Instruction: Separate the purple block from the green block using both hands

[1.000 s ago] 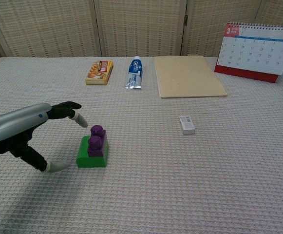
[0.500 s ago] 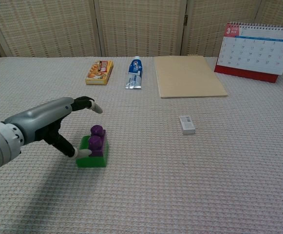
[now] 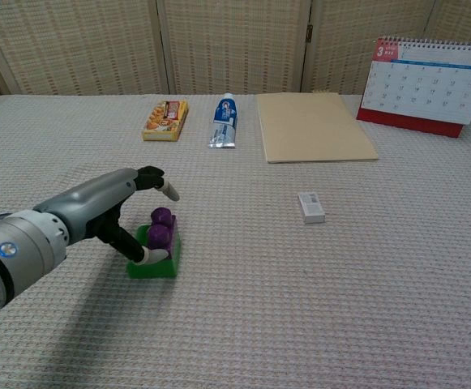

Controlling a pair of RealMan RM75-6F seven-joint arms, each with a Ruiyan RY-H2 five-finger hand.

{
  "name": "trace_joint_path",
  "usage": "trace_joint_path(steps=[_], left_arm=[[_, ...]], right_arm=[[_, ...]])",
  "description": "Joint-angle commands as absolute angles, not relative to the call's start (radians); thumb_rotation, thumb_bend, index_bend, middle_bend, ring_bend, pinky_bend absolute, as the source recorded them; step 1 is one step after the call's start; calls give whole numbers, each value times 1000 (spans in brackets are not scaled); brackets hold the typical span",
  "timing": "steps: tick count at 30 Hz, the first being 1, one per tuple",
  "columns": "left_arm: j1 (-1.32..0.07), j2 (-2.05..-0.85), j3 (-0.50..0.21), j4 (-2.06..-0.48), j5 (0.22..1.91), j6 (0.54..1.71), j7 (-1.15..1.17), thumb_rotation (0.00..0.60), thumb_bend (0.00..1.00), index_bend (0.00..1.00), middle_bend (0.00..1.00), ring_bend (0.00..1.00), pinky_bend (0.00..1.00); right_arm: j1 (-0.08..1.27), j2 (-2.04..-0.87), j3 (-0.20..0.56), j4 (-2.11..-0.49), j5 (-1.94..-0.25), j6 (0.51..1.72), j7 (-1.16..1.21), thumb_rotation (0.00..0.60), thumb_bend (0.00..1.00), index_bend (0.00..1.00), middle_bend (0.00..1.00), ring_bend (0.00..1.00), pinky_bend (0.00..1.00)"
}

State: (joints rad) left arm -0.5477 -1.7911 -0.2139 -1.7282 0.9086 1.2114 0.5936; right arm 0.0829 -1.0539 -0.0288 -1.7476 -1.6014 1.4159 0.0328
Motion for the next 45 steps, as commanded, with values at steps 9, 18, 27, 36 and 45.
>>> trace_joint_path(steps=[9,18,27,36,45], left_arm=[[-571,-1771,-233,-1750,784,1207,628,600,295,297,0,0,0],[-584,-1770,-223,-1745,771,1221,627,600,296,341,0,0,0],[-577,-1780,-222,-1741,816,1245,560,600,305,425,25,0,0],[-521,-1750,-211,-1796,944,1257,365,600,376,534,66,0,0],[-491,-1692,-203,-1926,959,1268,326,600,388,549,66,0,0]], right_arm=[[88,-1059,-24,-1745,-1588,1405,26,600,312,0,0,0,0],[87,-1058,-26,-1744,-1592,1409,30,600,312,0,0,0,0],[86,-1060,-28,-1744,-1596,1411,25,600,312,0,0,0,0],[131,-1074,-31,-1718,-1592,1328,101,600,312,0,0,0,0],[350,-1253,-65,-1516,-1717,1091,825,600,312,0,0,0,0]])
